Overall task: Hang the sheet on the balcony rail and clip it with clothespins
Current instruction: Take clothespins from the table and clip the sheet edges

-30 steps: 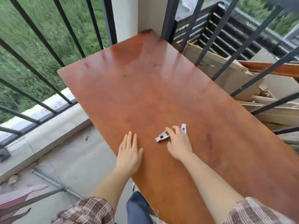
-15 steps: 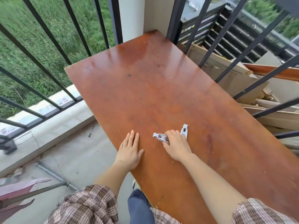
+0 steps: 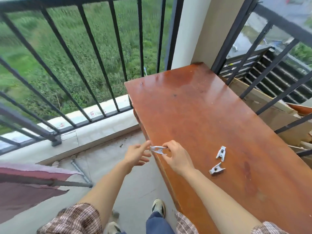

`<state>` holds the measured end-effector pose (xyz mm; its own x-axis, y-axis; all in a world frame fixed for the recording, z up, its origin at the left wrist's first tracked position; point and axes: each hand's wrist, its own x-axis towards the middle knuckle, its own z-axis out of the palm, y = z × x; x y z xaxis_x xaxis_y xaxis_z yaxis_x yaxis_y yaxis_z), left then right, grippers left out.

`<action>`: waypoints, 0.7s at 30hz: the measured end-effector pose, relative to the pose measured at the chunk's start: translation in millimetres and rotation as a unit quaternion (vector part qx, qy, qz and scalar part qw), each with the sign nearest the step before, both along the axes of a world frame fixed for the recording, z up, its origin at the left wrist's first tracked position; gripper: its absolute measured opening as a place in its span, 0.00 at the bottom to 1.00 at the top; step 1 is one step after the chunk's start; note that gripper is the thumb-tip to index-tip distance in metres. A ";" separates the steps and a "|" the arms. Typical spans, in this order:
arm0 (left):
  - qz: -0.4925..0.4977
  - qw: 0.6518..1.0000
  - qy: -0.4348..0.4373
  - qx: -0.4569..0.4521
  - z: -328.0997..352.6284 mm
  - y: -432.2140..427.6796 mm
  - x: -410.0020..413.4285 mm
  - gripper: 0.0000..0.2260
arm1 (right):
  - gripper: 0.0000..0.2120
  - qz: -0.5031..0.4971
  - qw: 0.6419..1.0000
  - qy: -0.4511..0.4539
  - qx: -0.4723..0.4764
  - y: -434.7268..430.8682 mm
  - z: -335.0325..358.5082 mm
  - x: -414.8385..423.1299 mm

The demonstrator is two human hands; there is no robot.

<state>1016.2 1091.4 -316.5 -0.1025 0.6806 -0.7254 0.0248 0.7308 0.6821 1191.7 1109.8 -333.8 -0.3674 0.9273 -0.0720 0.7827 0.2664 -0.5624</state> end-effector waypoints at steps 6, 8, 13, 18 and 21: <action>0.126 0.987 -0.063 0.074 29.5 -46.8 -72.0 0.06 | 0.15 0.098 0.992 0.052 0.052 -21.7 28.3 -76.5; 0.148 0.982 -0.060 0.104 38.5 -63.4 -100.1 0.04 | 0.18 0.053 0.987 0.137 -0.067 -29.2 41.9 -104.1; 0.178 0.970 -0.038 0.161 64.6 -102.4 -164.7 0.04 | 0.15 0.011 0.893 0.255 -0.372 -43.9 73.4 -177.8; 0.187 0.965 0.030 0.180 80.8 -140.1 -217.4 0.09 | 0.07 0.065 0.868 0.260 -0.417 -56.9 85.2 -238.9; 0.058 0.915 0.343 0.205 80.0 -160.0 -257.2 0.11 | 0.09 0.071 0.886 0.253 -0.382 -64.3 83.7 -273.2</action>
<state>759.0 931.3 -236.5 -0.5269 0.8368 -0.1490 0.4887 0.4417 0.7524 918.5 1045.5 -250.1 -0.6409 0.6203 -0.4522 0.3682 -0.2685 -0.8901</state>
